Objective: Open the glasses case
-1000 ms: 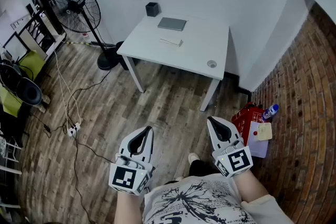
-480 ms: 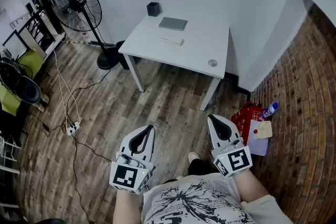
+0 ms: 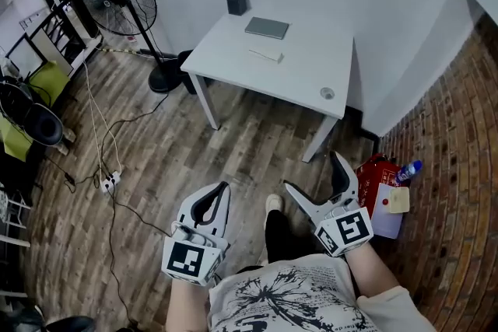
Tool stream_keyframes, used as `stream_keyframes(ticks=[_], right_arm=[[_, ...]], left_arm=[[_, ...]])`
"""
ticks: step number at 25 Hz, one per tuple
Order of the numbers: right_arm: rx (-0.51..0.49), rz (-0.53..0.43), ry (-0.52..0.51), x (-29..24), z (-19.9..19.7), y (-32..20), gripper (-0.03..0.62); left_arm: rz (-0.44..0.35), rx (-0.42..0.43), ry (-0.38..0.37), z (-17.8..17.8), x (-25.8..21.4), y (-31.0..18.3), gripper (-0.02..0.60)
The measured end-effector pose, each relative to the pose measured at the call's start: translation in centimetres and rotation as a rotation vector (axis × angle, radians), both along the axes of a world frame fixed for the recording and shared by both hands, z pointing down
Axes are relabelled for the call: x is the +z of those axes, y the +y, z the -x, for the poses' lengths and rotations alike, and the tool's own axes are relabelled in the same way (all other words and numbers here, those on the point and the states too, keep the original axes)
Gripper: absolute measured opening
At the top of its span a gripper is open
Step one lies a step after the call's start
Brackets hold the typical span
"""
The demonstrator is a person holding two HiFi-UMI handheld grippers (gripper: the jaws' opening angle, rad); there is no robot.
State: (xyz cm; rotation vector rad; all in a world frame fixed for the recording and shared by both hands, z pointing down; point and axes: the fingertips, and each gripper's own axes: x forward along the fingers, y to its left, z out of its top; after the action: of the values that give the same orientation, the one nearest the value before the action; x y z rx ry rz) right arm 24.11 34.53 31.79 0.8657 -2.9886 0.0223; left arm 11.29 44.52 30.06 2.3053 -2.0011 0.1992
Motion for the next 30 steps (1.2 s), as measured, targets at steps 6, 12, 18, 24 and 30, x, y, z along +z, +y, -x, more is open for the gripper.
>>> stream_keyframes(ticks=[6, 12, 18, 24, 30], right_arm=[[-0.043, 0.047, -0.002, 2.2, 4.6, -7.5, 0.506], [-0.071, 0.044, 0.012, 2.0, 9.8, -18.1, 0.499], [-0.048, 0.040, 0.029, 2.1, 12.9, -28.7, 0.485], [-0.020, 0.076, 0.054, 2.7, 15.1, -35.5, 0.471], [0.015, 0.108, 0.101, 4.0, 17.1, -40.9, 0.459]], left_arm=[[0.031, -0.023, -0.015, 3.6, 2.1, -6.6, 0.014], [0.021, -0.033, -0.009, 8.4, 1.4, -17.5, 0.014], [-0.013, -0.037, 0.007, 12.4, 1.4, -28.2, 0.014], [0.008, -0.019, 0.009, 14.8, 2.2, -35.1, 0.014], [0.054, 0.021, 0.023, 16.8, 4.3, -41.3, 0.014]])
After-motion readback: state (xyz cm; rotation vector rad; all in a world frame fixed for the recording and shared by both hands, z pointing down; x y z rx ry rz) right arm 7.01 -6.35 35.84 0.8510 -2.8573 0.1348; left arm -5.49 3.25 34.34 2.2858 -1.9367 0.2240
